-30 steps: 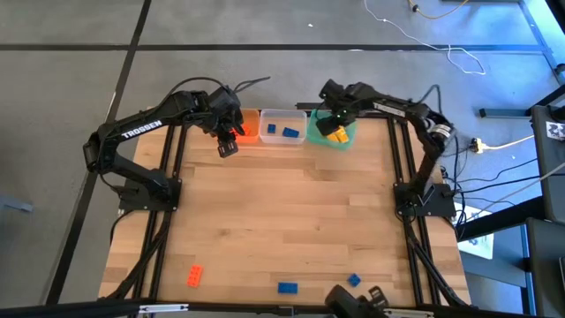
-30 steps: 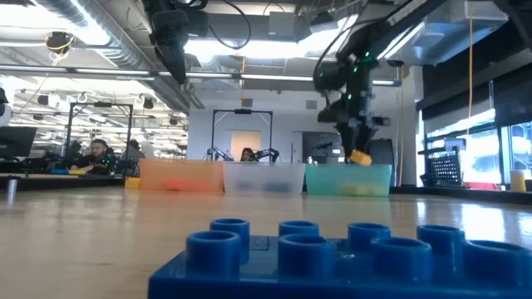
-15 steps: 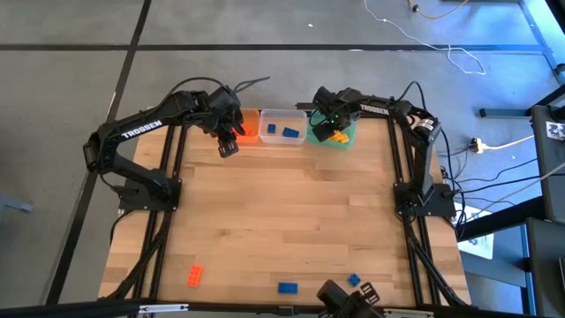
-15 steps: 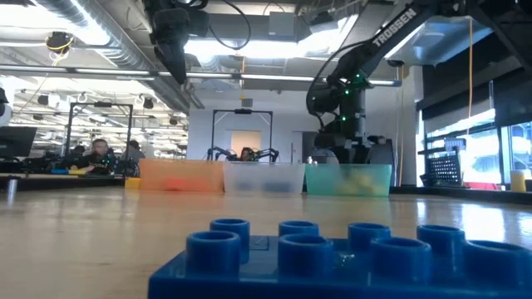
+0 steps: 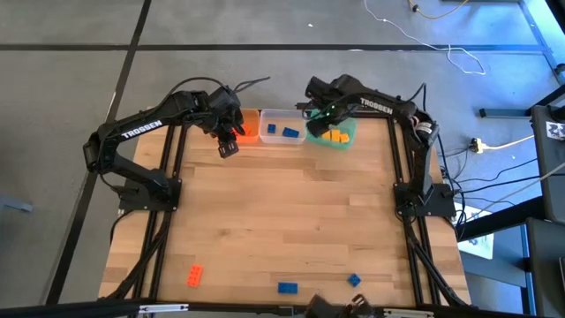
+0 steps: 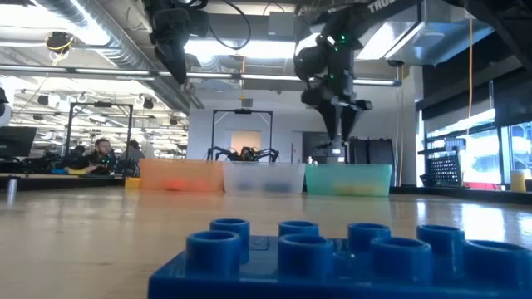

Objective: Sort & place blocks by color
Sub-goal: Adjust the green bin on the table, then put the orange game piece into the orange bin

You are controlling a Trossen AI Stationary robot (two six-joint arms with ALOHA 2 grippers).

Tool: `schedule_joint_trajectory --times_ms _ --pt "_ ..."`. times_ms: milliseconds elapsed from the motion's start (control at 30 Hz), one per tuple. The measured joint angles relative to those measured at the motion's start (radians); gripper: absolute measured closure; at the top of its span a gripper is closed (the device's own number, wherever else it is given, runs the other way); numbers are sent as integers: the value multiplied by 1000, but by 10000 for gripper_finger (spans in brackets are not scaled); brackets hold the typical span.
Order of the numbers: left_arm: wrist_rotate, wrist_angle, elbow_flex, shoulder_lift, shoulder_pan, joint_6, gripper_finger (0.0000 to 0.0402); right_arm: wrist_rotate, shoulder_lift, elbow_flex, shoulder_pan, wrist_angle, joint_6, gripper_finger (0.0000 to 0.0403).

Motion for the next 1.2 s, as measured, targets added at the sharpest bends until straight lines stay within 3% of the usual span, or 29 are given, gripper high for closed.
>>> schedule_joint_trajectory --times_ms 133,300,533,833,1100,1200 --pt "0 0 0 0 0 0 250 -66 0 -31 81 -12 -2 199" --pt "0 0 0 0 0 -1 250 -74 0 -104 155 6 -2 199" --pt "0 0 0 0 0 -1 250 -71 1 -260 155 109 24 199" --pt "0 0 0 0 0 -2 250 150 2 -334 99 153 23 199" --pt "0 -20 0 0 0 -8 250 150 2 -320 71 135 24 199" --pt "-7 -52 0 0 1 -85 250 144 1 -270 87 93 24 199"
